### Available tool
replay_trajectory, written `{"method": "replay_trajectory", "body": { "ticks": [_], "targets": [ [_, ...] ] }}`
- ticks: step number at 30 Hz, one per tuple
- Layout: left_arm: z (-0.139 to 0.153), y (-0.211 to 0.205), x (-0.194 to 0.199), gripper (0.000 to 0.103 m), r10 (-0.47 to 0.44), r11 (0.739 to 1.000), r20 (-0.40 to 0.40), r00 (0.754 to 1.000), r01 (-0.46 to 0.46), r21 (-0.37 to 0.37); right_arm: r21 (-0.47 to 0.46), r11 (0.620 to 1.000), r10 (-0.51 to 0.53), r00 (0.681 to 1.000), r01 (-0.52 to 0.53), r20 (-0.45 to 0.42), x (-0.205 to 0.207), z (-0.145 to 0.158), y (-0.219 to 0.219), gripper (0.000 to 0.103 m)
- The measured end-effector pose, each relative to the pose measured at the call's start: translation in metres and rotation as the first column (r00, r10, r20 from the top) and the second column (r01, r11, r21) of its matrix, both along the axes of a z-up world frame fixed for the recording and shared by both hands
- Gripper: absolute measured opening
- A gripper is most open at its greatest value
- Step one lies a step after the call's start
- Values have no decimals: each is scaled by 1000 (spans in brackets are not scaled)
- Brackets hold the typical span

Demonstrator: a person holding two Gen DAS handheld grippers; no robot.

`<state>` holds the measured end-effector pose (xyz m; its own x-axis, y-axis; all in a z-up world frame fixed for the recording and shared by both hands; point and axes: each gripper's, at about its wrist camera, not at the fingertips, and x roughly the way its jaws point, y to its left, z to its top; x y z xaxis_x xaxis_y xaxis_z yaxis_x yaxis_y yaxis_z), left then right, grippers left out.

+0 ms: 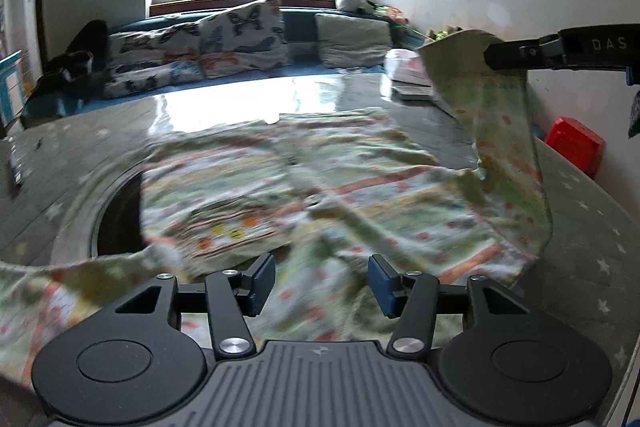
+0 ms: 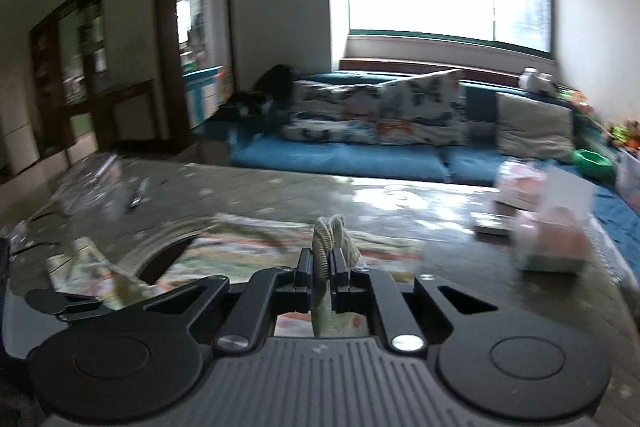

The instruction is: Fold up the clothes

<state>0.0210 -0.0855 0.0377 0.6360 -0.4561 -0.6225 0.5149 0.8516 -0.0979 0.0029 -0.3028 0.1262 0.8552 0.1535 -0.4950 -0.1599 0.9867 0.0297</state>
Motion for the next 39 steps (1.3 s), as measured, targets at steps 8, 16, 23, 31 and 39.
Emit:
{"method": "replay_trajectory", "body": {
  "ticks": [8,16,23,31,39],
  "targets": [
    [-3,35,-2,56,73,997,-14,997,-73,-26,-5,992,123,989,-124,-79,22,-26,63,7],
    [-5,48,0,56,118,992,-25,993,-119,-28,-12,980,196,969,-200,-152,22,-56,91,13],
    [3,52,6,56,152,988,-10,988,-152,-34,-47,982,175,972,-184,-157,16,-52,69,29],
    [7,31,8,55,102,994,-2,995,-102,-39,-80,991,90,970,-111,-224,13,-66,25,29],
    [-2,-11,10,54,21,1000,-24,999,-21,-19,-82,996,-6,951,-20,-310,3,-103,-20,28]
  ]
}}
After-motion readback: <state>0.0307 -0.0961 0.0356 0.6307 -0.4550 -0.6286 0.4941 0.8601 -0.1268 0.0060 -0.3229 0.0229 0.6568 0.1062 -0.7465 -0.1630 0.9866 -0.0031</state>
